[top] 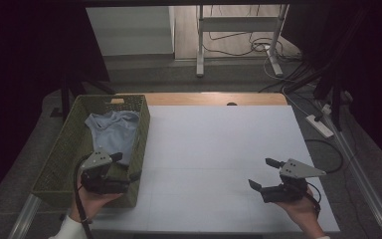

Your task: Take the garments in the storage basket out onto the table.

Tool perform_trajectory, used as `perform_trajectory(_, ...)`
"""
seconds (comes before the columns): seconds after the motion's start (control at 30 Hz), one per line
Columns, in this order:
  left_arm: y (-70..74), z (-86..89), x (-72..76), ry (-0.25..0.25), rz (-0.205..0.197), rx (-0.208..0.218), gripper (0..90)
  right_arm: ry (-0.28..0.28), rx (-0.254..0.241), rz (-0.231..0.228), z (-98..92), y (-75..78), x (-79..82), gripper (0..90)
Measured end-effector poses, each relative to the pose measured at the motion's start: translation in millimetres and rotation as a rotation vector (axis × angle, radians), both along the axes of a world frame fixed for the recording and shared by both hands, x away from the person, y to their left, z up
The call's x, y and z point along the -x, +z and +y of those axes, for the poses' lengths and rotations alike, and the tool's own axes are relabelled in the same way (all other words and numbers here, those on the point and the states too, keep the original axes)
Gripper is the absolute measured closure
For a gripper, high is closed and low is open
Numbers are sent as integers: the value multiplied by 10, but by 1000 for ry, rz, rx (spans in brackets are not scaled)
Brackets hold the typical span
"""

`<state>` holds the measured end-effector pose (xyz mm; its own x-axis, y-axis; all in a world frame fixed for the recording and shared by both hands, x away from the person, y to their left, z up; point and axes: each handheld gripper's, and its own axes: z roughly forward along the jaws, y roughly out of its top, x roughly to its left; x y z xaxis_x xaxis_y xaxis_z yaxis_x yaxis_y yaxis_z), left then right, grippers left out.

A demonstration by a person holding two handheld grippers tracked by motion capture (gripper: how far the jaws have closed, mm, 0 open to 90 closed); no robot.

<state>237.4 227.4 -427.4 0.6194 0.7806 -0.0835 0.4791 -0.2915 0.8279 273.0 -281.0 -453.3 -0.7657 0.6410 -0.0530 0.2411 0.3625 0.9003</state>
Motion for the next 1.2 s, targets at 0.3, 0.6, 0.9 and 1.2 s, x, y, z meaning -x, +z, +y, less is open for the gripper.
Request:
perform_trajectory(0.3,165,-35,-81,3,-9,-18,93,6,3,7,10,-26,-4,84)
perform_trajectory(0.6,312,-73,-148,7,-21,-41,91,1,-2,10,16,-31,-10,84)
perform_trajectory(0.9,367,-30,-264,15,-9,-10,90,4,5,13,27,-42,-12,84)
perform_trajectory(1.2,453,-11,-384,21,-18,14,91,4,-9,8,15,-40,-16,86)
